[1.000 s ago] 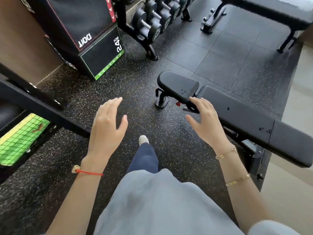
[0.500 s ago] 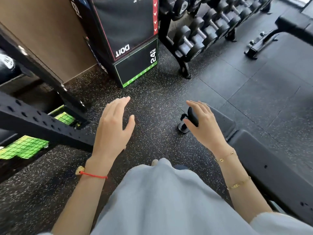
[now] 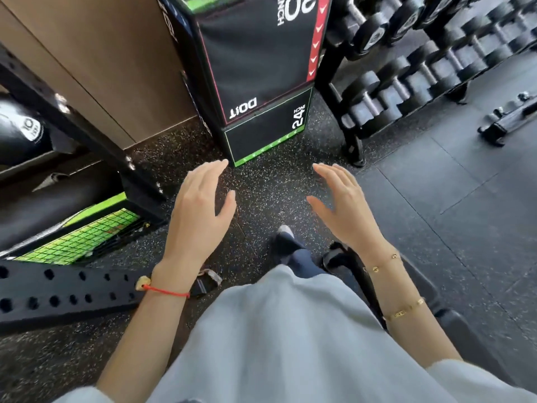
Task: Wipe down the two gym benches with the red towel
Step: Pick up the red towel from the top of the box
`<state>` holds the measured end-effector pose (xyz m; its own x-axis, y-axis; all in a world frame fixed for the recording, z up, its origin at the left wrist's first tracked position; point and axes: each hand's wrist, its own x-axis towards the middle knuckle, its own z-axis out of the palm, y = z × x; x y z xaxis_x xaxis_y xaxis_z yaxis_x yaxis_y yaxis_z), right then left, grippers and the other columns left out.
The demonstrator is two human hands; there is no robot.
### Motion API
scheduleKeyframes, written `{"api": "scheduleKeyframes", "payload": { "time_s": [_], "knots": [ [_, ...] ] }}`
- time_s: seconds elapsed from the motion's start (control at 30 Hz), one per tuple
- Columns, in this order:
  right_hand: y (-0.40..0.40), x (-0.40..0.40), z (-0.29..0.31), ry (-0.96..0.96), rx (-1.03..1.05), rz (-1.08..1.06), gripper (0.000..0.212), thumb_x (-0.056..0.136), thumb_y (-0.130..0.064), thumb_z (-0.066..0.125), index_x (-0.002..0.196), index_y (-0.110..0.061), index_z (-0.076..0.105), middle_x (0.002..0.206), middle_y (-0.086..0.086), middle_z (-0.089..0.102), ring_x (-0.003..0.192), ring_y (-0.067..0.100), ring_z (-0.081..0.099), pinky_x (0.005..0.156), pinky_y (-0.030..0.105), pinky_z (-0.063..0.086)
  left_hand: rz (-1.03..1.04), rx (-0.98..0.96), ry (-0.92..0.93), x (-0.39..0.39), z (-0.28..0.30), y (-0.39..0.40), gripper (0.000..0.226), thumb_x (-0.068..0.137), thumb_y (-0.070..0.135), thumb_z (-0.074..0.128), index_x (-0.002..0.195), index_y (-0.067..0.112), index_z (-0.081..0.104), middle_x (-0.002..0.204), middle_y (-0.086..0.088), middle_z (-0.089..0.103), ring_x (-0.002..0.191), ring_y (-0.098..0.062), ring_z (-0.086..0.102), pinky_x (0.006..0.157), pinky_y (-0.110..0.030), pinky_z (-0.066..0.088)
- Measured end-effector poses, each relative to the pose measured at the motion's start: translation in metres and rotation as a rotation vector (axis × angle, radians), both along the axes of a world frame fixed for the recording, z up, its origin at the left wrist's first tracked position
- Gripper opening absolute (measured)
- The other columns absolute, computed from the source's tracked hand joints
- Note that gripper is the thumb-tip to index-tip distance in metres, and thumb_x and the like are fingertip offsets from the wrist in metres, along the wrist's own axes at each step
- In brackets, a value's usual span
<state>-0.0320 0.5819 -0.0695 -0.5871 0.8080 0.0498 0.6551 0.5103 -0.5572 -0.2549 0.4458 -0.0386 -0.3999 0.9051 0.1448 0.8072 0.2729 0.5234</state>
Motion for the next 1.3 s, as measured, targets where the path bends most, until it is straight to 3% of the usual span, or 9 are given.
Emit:
{"api": "scheduleKeyframes", "payload": {
  "time_s": [0.27,0.47,0.67,0.93,1.1,1.3],
  "knots": [
    [0.18,-0.071,0.025,0.032,0.068,0.136,0.053,0.093,-0.027,0.062,0.141,-0.014,0.046,0.144,0.0,0.049,0.14,0.02,0.035,0.119,0.038,0.026,0.156,0.048,0.037,-0.052,0.017,0.147,0.048,0.099,0.025,0.052,0.145,0.02,0.041,0.147,0.0,0.046,0.141,-0.014,0.035,0.12,-0.043,0.03],
    [0.277,-0.128,0.028,0.018,0.062,0.242,0.053,0.092,-0.024,0.063,0.141,-0.011,0.046,0.144,0.002,0.049,0.14,0.022,0.036,0.118,0.042,0.027,0.27,0.06,0.039,-0.091,0.019,0.214,0.048,0.098,0.024,0.052,0.145,0.019,0.043,0.146,0.0,0.048,0.141,-0.015,0.037,0.119,-0.044,0.031],
    [0.343,-0.186,0.015,0.027,0.027,0.264,0.054,0.092,-0.025,0.062,0.142,-0.013,0.045,0.145,0.002,0.048,0.141,0.022,0.033,0.117,0.043,0.028,0.318,0.064,0.043,-0.139,0.01,0.268,0.047,0.098,0.023,0.054,0.143,0.018,0.045,0.145,-0.001,0.049,0.139,-0.015,0.039,0.118,-0.044,0.033],
    [0.426,-0.292,0.007,0.019,0.018,0.287,0.054,0.092,-0.024,0.063,0.142,-0.014,0.045,0.146,0.001,0.047,0.142,0.023,0.032,0.117,0.042,0.028,0.318,0.09,0.047,-0.243,-0.003,0.36,0.046,0.097,0.02,0.055,0.141,0.015,0.047,0.142,-0.003,0.052,0.137,-0.017,0.042,0.12,-0.03,0.029],
    [0.478,-0.364,0.019,0.054,0.033,0.262,0.052,0.092,-0.022,0.063,0.14,-0.012,0.047,0.144,0.003,0.049,0.14,0.024,0.035,0.117,0.041,0.027,0.292,0.093,0.044,-0.311,0.003,0.417,0.046,0.097,0.019,0.056,0.142,0.014,0.047,0.142,-0.003,0.052,0.138,-0.018,0.041,0.118,-0.042,0.032],
    [0.526,-0.427,0.024,0.114,0.056,0.238,0.048,0.091,-0.021,0.063,0.136,-0.011,0.05,0.138,0.004,0.053,0.134,0.024,0.041,0.114,0.041,0.031,0.256,0.065,0.047,-0.37,0.01,0.468,0.047,0.097,0.02,0.054,0.143,0.014,0.046,0.144,-0.003,0.051,0.139,-0.017,0.04,0.119,-0.041,0.031]
  ]
}}
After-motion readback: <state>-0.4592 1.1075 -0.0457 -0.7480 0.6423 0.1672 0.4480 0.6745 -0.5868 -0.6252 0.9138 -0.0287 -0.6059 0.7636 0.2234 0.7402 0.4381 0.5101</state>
